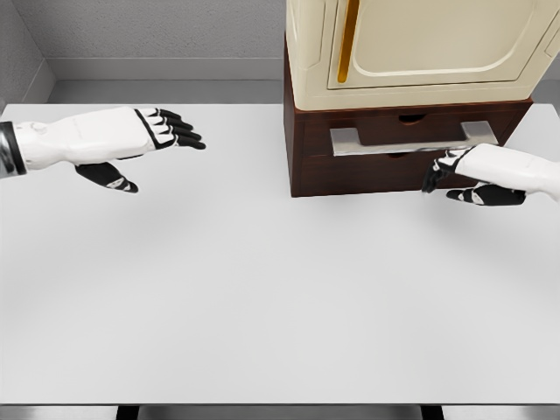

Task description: Put the switch into the drawer with left arm, and close the drawer with right arm

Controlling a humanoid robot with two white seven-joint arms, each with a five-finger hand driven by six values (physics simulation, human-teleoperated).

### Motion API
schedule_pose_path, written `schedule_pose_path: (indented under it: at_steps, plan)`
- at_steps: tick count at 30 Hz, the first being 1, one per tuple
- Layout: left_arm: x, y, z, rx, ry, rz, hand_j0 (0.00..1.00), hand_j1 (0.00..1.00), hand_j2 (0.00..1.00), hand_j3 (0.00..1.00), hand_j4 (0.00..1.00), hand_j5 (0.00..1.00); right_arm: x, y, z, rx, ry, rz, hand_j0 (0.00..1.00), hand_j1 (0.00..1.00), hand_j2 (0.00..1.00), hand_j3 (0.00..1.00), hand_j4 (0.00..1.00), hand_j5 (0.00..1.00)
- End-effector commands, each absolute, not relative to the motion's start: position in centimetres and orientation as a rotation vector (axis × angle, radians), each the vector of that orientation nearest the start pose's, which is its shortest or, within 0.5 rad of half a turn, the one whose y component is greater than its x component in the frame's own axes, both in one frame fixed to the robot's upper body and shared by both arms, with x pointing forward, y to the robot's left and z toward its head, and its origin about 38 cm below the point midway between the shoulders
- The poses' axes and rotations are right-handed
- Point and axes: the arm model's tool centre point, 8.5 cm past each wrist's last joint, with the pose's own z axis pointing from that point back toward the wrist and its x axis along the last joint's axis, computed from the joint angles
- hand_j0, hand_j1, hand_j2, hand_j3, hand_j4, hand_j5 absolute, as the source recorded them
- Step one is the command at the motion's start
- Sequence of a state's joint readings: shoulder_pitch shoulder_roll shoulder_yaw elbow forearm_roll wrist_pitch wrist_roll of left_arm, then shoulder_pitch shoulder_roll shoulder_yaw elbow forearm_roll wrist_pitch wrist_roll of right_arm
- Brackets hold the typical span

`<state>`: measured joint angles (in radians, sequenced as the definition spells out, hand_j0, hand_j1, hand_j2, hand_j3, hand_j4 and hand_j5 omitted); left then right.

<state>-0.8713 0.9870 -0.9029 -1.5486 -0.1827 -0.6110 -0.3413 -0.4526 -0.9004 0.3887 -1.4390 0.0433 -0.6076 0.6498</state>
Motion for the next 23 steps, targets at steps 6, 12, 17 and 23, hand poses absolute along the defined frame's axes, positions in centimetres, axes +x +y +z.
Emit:
schedule_pose_path:
  at_steps: [6,12,17,23]
  plan:
    - [42.4,29.3,27.4,-0.467,2.194,2.839,1.00,1.00,1.00,1.00,1.00,1.00,39.8,-35.1,20.5,-0.215,-1.453,1.868,0.56,0.56,0.56,0.56,0.56,0.56]
    - [42.4,29.7,27.1,-0.470,2.192,2.856,1.00,1.00,1.00,1.00,1.00,1.00,37.4,-33.0,20.6,-0.184,-1.450,1.985,0.72,0.72,0.72,0.72,0.72,0.72]
    - [42.3,29.6,27.0,-0.466,2.192,2.856,1.00,1.00,1.00,1.00,1.00,1.00,36.5,-32.2,20.5,-0.166,-1.452,2.021,1.00,1.00,1.00,1.00,1.00,1.00]
    - [42.3,29.6,26.9,-0.465,2.192,2.858,1.00,1.00,1.00,1.00,1.00,1.00,36.4,-32.3,20.5,-0.167,-1.449,2.024,1.00,1.00,1.00,1.00,1.00,1.00]
